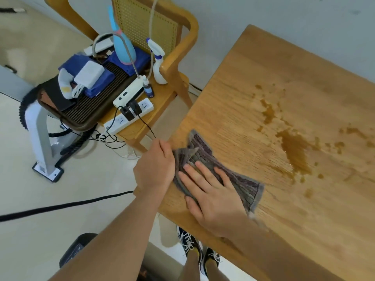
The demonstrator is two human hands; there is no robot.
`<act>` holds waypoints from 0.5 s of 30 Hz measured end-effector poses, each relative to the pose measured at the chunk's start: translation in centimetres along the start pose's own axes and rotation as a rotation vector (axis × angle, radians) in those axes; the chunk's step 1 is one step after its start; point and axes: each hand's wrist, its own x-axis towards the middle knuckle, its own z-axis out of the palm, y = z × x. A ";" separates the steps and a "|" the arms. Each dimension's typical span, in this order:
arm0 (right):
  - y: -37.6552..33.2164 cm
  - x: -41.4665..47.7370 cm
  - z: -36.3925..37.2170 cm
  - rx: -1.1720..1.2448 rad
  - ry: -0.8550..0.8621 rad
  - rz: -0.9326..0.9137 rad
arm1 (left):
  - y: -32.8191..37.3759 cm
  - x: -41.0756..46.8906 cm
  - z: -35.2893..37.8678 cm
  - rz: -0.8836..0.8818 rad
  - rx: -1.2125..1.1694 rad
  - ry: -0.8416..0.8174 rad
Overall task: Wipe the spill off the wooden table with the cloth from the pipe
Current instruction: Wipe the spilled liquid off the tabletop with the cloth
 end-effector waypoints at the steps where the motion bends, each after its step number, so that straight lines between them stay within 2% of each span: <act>1: 1.1 1.8 -0.5 -0.002 0.002 0.014 | -0.1 0.1 0.1 0.002 0.001 0.009; 6: 3.4 9.1 -2.4 0.034 0.073 0.346 | -0.1 -0.2 0.2 0.039 0.054 0.026; 11: -2.3 1.5 0.2 0.014 0.081 0.236 | 0.1 0.2 0.1 0.043 0.084 -0.026; 15: -2.2 0.0 0.5 0.038 0.050 0.213 | 0.2 0.6 0.1 0.029 0.089 -0.076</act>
